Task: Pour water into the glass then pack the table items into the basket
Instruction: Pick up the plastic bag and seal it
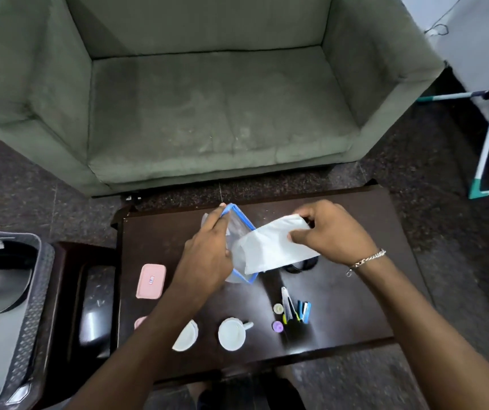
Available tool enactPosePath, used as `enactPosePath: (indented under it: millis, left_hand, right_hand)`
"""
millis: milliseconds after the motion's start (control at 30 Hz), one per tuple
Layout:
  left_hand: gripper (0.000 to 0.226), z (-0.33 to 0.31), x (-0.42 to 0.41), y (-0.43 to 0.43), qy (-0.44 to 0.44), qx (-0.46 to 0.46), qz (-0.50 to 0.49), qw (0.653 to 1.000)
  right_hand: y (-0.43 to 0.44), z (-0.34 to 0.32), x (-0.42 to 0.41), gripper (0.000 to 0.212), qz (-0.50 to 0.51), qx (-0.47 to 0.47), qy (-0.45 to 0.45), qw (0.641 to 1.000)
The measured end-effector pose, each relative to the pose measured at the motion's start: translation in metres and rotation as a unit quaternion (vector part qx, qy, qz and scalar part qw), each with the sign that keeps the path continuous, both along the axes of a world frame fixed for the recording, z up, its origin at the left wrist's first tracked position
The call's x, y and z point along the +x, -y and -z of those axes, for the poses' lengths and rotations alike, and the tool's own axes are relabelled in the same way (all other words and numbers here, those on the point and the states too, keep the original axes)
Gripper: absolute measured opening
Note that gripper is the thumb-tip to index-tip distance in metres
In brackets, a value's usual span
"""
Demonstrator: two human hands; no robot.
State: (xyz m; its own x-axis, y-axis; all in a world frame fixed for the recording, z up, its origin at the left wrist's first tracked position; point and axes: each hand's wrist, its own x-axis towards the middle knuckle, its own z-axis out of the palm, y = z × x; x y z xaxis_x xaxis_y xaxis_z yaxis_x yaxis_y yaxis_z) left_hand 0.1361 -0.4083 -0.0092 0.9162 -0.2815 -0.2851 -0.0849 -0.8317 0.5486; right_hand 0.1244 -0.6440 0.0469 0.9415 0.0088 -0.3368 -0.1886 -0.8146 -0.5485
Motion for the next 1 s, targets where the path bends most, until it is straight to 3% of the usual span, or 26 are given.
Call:
enactPosePath:
  millis: [200, 333, 600, 733, 800, 867, 900, 967, 1000]
  left_hand:
    - [0.083, 0.004, 0.002, 0.003, -0.006, 0.019, -0.024, 1.0]
    - [0.079, 0.005, -0.002, 0.003, 0.002, 0.022, -0.028, 0.999]
    - [0.076, -0.001, -0.013, 0.003, 0.034, 0.019, -0.023, 0.999]
    - [0.073, 0.0, -0.018, 0.001, 0.04, 0.003, -0.025, 0.999]
    - [0.072, -0.001, -0.021, -0.002, 0.04, -0.018, -0.039, 0.998]
    - [0.072, -0.003, -0.023, -0.004, 0.037, -0.056, -0.07, 0.995]
    - [0.071, -0.006, -0.024, -0.005, 0.038, -0.077, -0.088, 0.992]
    - [0.067, -0.013, -0.025, -0.004, 0.048, -0.116, -0.122, 0.985]
    - [0.066, -0.016, -0.027, -0.002, 0.048, -0.134, -0.142, 0.98]
  right_hand:
    - [0.083, 0.003, -0.024, 0.019, 0.118, 0.059, 0.038, 0.991]
    - [0.109, 0.038, -0.039, 0.018, 0.175, 0.032, 0.049, 0.983]
    - [0.097, 0.129, -0.038, 0.012, 0.173, -0.059, -0.024, 0.983]
    - [0.073, 0.167, -0.026, 0.021, 0.17, -0.063, -0.073, 0.981]
    - [0.062, 0.168, -0.023, 0.036, 0.163, -0.097, -0.08, 0.979]
    - [0.053, 0.155, -0.03, 0.049, 0.183, -0.129, 0.024, 0.974]
    - [0.045, 0.141, -0.036, 0.05, 0.207, -0.094, 0.111, 0.968]
    - [0.019, 0.105, -0.051, 0.049, 0.225, 0.067, 0.262, 0.936]
    - [0.005, 0.087, -0.059, 0.052, 0.184, 0.131, 0.301, 0.926]
